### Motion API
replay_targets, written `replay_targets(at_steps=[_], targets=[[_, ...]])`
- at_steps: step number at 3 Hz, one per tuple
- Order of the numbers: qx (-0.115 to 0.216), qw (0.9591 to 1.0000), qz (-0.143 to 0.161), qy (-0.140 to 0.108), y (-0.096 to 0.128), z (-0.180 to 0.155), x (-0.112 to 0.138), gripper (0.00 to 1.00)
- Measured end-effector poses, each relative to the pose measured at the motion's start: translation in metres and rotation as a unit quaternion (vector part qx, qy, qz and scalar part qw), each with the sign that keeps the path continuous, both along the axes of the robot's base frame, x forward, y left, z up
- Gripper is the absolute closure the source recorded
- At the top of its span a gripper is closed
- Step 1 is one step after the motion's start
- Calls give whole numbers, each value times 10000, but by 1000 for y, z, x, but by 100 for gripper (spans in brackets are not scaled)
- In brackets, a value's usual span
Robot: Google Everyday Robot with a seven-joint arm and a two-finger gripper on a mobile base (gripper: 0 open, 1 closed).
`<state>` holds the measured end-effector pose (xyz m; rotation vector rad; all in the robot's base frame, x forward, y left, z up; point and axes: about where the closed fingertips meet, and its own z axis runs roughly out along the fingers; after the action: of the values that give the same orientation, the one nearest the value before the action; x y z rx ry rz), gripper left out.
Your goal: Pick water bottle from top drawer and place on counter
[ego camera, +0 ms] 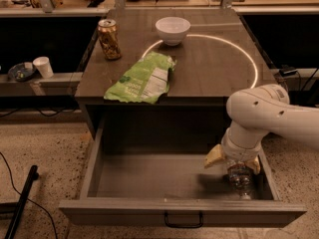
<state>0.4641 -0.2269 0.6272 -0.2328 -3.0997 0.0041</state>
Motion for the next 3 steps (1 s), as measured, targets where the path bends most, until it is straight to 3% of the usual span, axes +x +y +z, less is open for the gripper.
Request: replay_targets(at_steps=[1, 2, 3], targets=[[-123, 9998, -20, -142, -14, -6, -4, 18], [-200, 9993, 39, -313, -25, -9, -7, 25], [-132, 9990, 122, -410, -32, -12, -6, 41]])
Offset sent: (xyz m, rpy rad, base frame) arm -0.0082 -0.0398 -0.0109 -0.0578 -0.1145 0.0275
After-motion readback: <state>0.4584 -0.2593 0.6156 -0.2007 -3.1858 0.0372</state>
